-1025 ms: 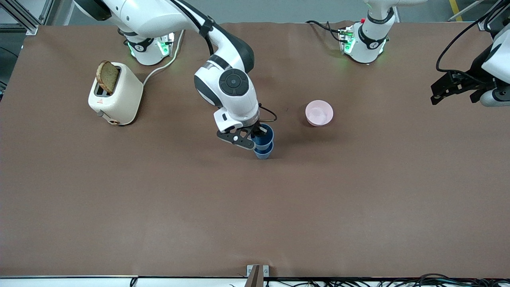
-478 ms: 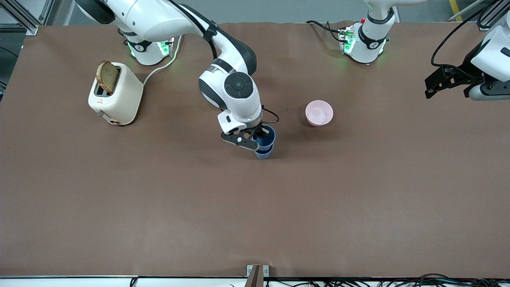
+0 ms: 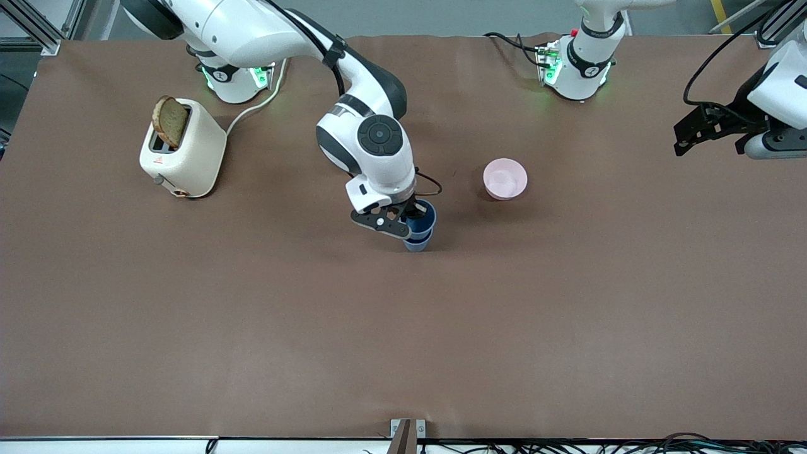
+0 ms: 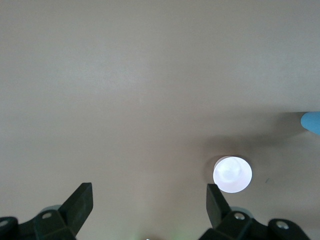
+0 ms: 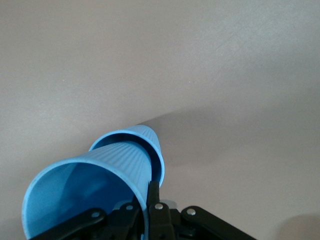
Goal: Stack blue cups with both arms
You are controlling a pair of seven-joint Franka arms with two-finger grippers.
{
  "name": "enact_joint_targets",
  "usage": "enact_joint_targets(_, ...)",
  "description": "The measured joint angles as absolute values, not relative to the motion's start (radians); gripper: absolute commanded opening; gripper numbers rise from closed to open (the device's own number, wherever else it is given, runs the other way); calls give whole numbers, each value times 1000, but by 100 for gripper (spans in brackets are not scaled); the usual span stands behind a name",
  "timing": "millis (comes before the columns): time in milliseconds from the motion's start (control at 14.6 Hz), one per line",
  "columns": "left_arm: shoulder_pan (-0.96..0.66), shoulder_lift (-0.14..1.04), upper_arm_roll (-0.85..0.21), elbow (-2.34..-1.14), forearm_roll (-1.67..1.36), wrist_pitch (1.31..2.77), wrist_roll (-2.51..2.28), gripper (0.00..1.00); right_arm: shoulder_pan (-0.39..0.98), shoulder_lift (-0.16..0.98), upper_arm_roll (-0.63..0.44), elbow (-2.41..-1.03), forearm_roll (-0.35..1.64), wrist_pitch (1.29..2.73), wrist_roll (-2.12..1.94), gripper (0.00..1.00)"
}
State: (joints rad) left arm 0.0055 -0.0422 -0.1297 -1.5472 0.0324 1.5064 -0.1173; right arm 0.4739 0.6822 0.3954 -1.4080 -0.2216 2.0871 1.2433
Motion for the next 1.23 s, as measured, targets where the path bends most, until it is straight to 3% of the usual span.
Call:
enact_joint_targets(957,11,-34,-129,-1549,32,1510,-117,100,479,711,395,-1412,-249,2094,1243,12)
enact_joint_targets(1025,11,-34,-129,-1549,32,1510,-117,100,479,711,395,-1412,-250,2094,1243,19)
enact_joint_targets(1093,11,-34,-129,-1549,32,1510,-117,100,479,711,395,-1411,-250,2094,1243,34)
enact_joint_targets(1161,11,-34,-129,-1549,32,1510,-117,100,478,711,394,-1408,-250,2094,1243,63)
enact_joint_targets(1230,11,-34,-129,-1549,32,1510,-117,100,475,710,393,-1401,-250,2094,1243,79)
